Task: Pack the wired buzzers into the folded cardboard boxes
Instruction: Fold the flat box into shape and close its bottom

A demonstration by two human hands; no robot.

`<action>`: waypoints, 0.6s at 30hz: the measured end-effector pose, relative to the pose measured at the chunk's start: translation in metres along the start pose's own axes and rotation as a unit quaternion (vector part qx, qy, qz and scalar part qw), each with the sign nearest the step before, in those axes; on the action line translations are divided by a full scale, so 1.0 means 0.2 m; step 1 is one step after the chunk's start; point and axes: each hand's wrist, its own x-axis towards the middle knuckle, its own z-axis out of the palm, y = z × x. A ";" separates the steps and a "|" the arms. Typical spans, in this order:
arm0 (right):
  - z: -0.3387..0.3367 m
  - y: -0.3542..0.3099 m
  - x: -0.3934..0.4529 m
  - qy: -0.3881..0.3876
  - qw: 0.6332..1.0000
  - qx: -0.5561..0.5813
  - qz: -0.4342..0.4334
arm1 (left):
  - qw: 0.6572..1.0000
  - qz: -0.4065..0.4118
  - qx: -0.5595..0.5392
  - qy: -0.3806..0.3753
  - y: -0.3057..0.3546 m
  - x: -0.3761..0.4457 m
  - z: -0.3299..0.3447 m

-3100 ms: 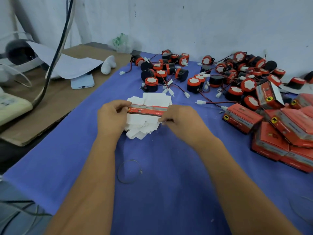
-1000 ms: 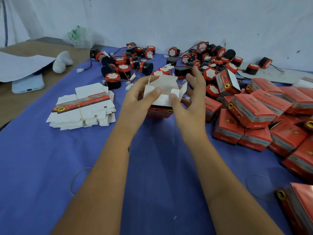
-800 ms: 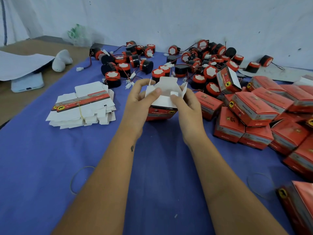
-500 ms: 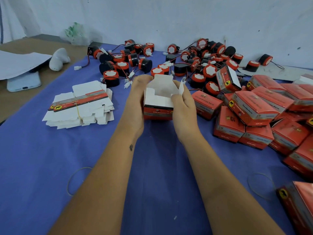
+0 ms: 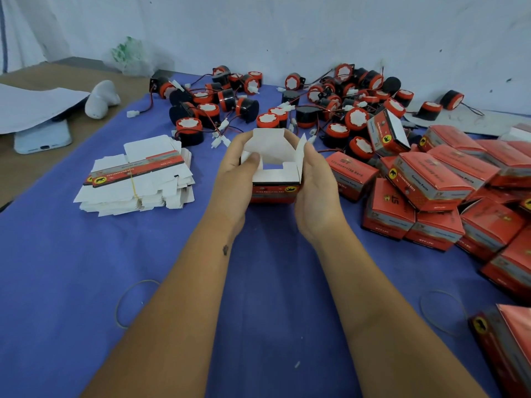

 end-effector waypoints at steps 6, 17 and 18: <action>-0.06 -0.03 0.01 -0.062 0.988 0.123 0.067 | 0.999 -0.014 -0.038 0.015 0.00 0.03 -0.01; -0.06 0.02 0.03 0.024 0.999 0.016 -0.026 | 0.997 0.008 -0.020 -0.068 -0.01 0.00 -0.02; -0.07 0.01 0.03 0.023 0.999 0.008 -0.027 | 0.998 0.015 0.002 -0.067 -0.01 -0.01 -0.01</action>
